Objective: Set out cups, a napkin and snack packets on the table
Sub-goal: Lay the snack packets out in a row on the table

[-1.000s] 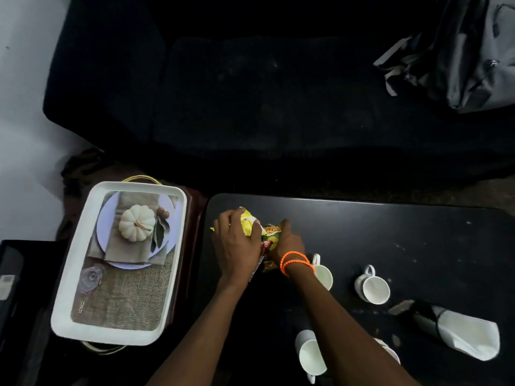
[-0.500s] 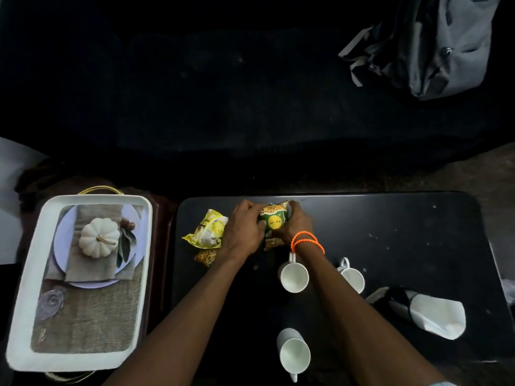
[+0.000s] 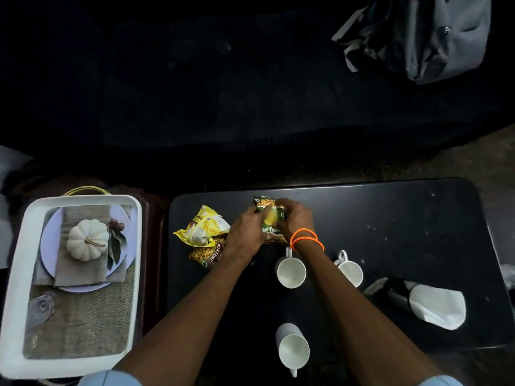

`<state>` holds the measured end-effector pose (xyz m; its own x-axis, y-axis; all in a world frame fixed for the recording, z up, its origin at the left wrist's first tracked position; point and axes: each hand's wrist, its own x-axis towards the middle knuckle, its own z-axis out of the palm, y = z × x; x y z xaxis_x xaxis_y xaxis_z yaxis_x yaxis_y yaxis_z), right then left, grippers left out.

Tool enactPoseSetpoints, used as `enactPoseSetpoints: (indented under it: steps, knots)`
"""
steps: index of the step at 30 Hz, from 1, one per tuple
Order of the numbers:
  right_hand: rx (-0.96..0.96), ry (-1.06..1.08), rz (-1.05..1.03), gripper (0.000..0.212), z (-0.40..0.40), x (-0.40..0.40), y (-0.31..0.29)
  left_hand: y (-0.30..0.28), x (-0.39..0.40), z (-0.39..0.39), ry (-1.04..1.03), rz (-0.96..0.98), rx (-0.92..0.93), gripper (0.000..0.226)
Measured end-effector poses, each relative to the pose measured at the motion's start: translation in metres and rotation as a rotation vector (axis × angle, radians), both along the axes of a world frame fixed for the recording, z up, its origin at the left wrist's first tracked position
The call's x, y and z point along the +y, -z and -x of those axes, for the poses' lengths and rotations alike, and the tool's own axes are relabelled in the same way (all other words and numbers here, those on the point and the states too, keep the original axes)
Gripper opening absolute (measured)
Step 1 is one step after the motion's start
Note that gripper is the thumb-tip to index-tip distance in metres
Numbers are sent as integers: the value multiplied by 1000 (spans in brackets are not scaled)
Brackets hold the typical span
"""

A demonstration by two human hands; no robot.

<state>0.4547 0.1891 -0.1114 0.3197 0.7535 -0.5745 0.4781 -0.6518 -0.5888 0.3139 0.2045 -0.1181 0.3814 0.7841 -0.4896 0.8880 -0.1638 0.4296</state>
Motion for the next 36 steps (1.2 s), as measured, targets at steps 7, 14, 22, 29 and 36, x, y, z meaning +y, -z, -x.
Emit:
enactPoseSetpoints:
  steps: [7,14,22,29,36]
  knots:
    - [-245,-28,-177,56,20,5,-18,-25,-1,26,-243,-275,-208,59]
    - [107,-142,44,47,95,22,-14,-11,14,108,-1390,226,-145,74]
    - [464,207,-37,50,122,30,-4,-12,18,132,-1405,393,-790,39]
    - [966,205,113,32,68,39,-34,-43,32,107,-1099,552,-957,53]
    - [905,260,73,47,-7,22,-46,-51,58,87,-607,860,-926,62]
